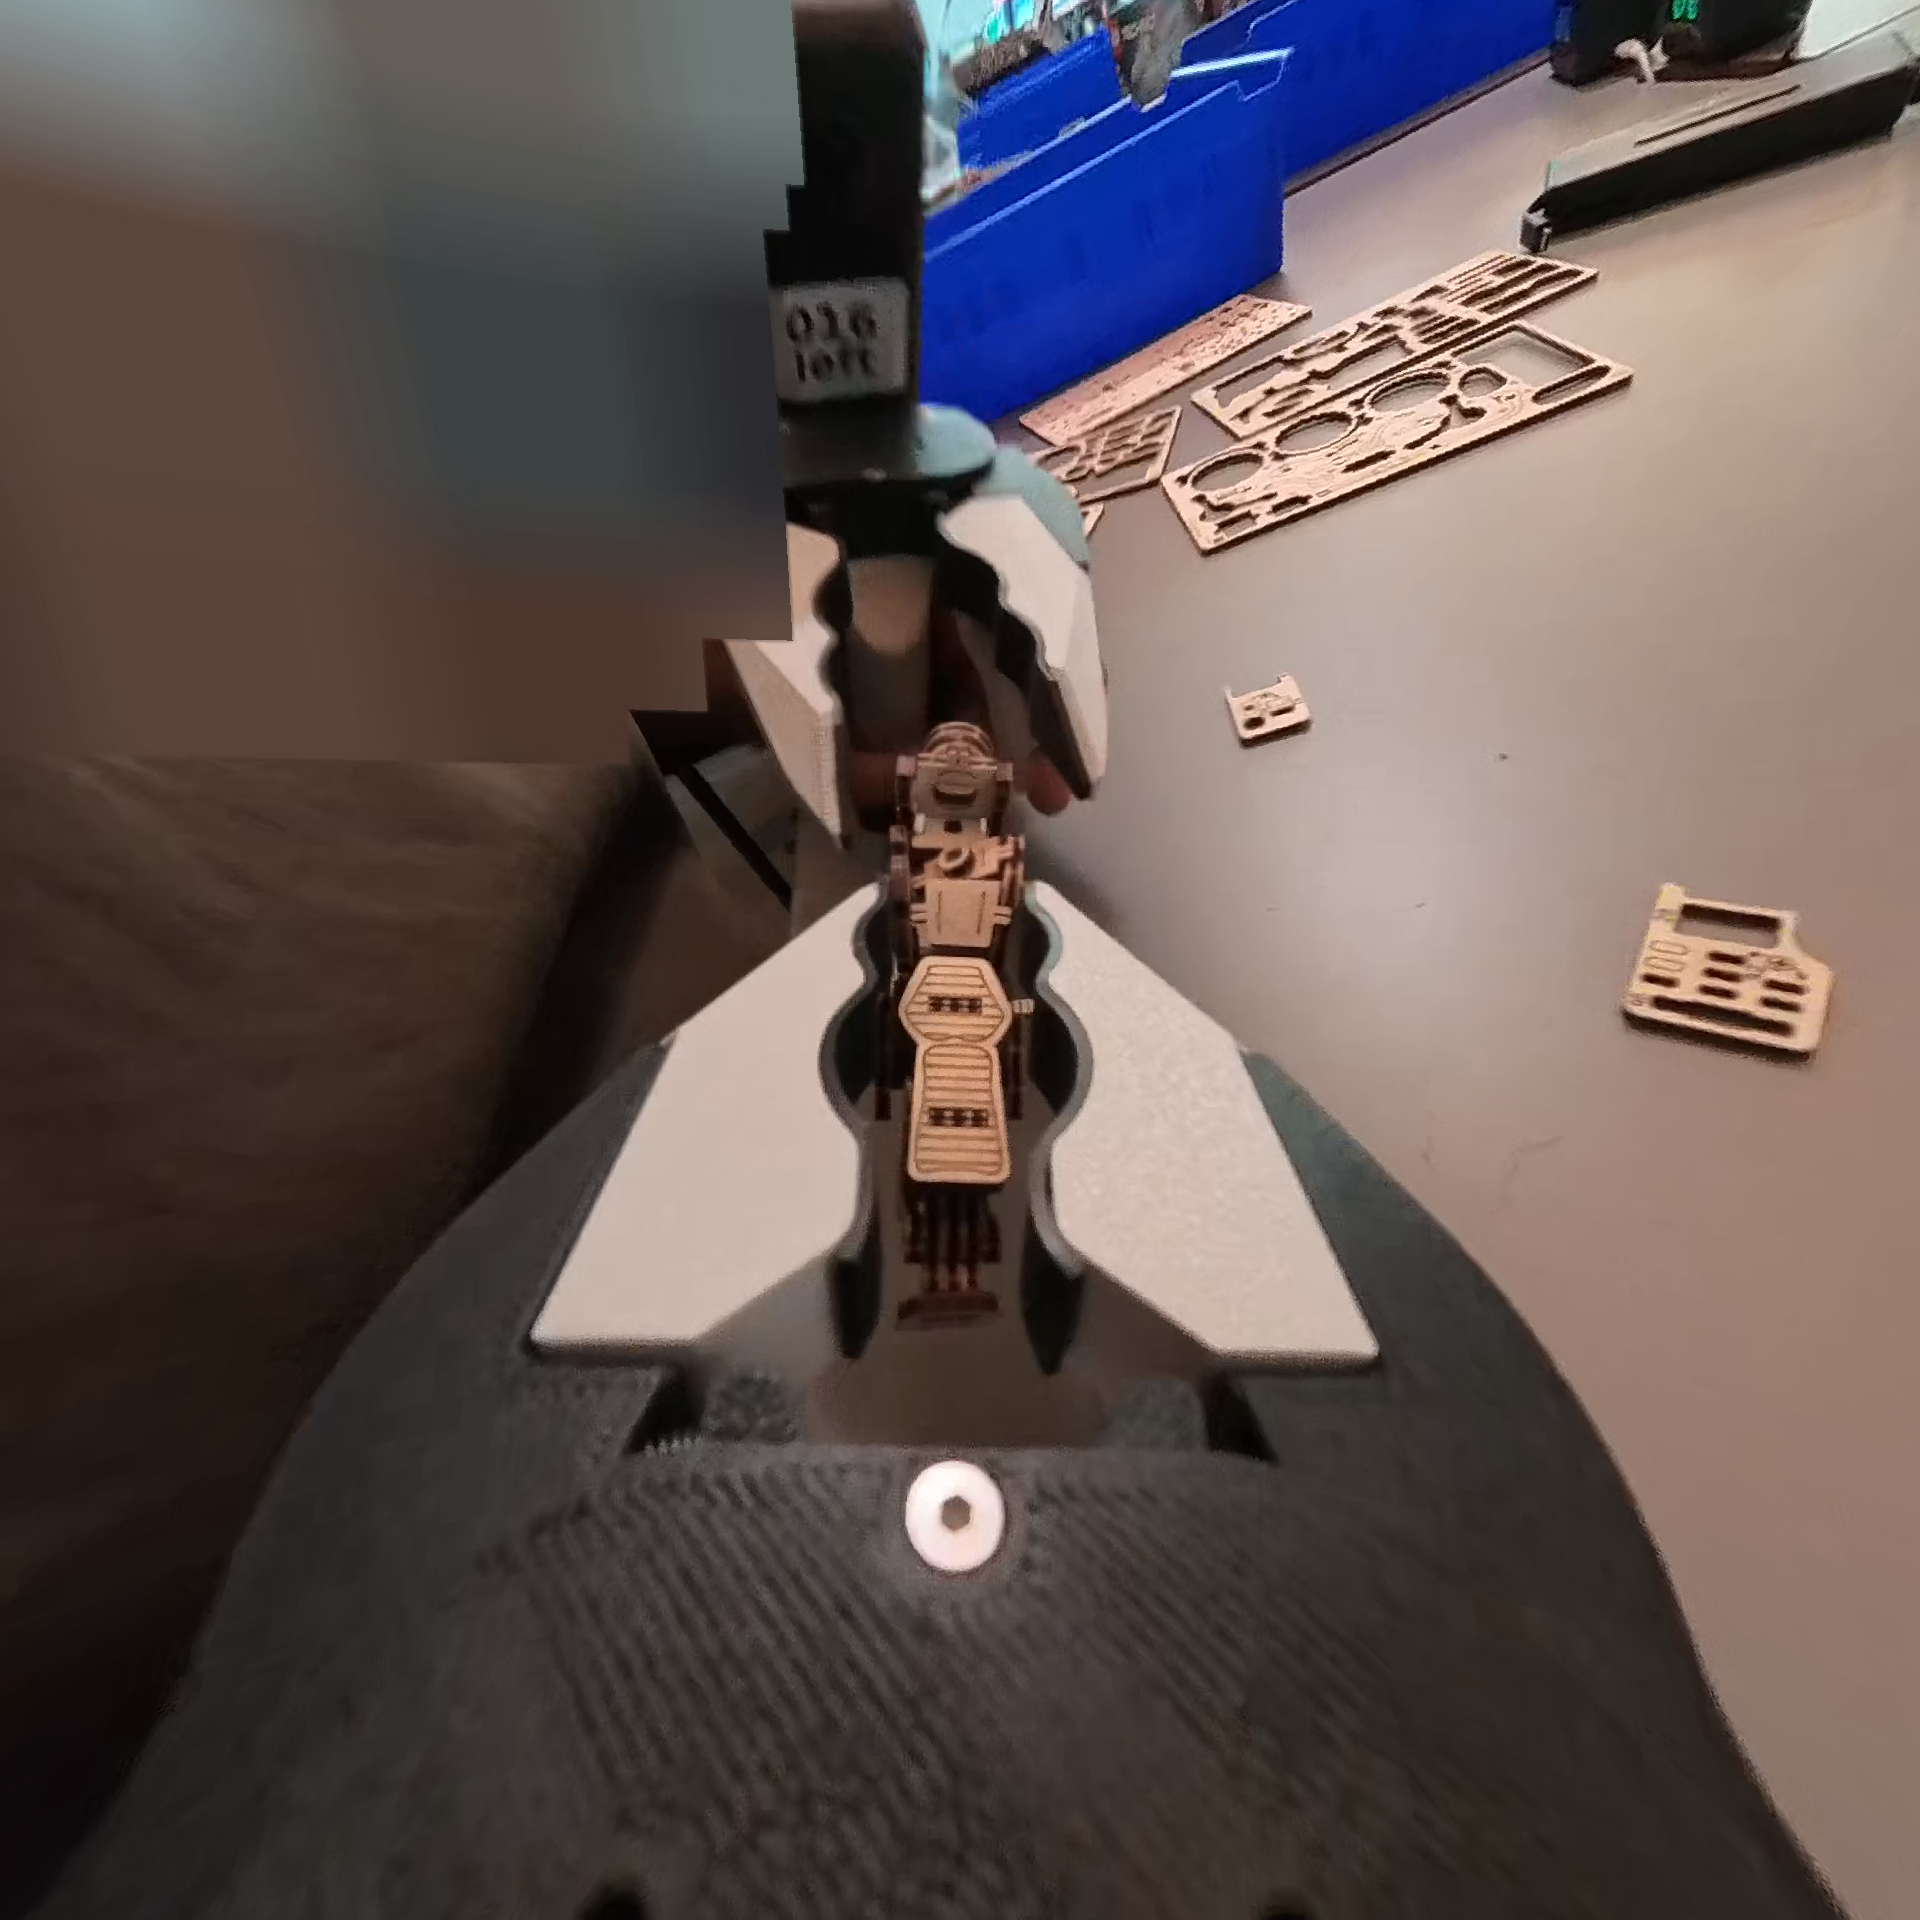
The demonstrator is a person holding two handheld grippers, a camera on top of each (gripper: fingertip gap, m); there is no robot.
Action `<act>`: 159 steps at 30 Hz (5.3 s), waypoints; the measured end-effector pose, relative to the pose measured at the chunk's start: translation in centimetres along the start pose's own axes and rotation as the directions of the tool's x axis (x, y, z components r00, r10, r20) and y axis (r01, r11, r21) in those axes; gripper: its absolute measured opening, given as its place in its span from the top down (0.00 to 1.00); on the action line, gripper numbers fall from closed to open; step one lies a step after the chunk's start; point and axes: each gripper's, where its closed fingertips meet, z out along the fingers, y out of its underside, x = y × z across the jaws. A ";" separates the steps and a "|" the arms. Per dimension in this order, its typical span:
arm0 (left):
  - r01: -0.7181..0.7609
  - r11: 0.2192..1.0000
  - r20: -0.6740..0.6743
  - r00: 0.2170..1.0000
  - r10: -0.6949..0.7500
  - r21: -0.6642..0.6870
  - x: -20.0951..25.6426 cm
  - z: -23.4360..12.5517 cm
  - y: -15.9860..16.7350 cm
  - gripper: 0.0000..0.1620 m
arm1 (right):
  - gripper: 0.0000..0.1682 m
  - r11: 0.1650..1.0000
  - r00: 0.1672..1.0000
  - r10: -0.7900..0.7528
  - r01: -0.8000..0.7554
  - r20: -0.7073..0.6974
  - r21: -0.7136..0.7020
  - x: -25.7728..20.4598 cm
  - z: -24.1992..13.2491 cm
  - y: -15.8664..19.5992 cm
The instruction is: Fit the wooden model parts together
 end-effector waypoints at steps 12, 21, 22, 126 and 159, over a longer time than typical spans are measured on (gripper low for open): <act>-0.306 0.911 0.007 0.947 0.320 -0.277 1.3 1.2 4.1 0.78 | 0.87 0.931 0.952 -0.306 0.301 0.007 -0.207 -0.9 1.0 3.4; -0.328 0.887 0.023 0.935 0.354 -0.325 1.1 1.2 4.8 0.82 | 0.87 0.904 0.927 -0.375 0.367 0.004 -0.221 -0.8 1.0 3.7; -0.322 0.888 0.028 0.936 0.350 -0.330 0.9 1.1 4.9 0.82 | 0.87 0.904 0.927 -0.374 0.366 0.005 -0.221 -0.8 1.0 3.7; 0.096 0.992 0.613 0.790 -0.028 -0.079 -10.6 -5.1 -2.0 0.69 | 0.66 0.975 0.943 -0.202 0.218 -0.263 0.031 1.8 -1.8 -4.8; 0.256 0.923 0.325 0.880 -0.346 0.287 -7.3 -4.7 -1.1 0.71 | 1.00 0.998 0.807 -0.045 0.059 -0.589 0.003 10.3 -2.9 -1.2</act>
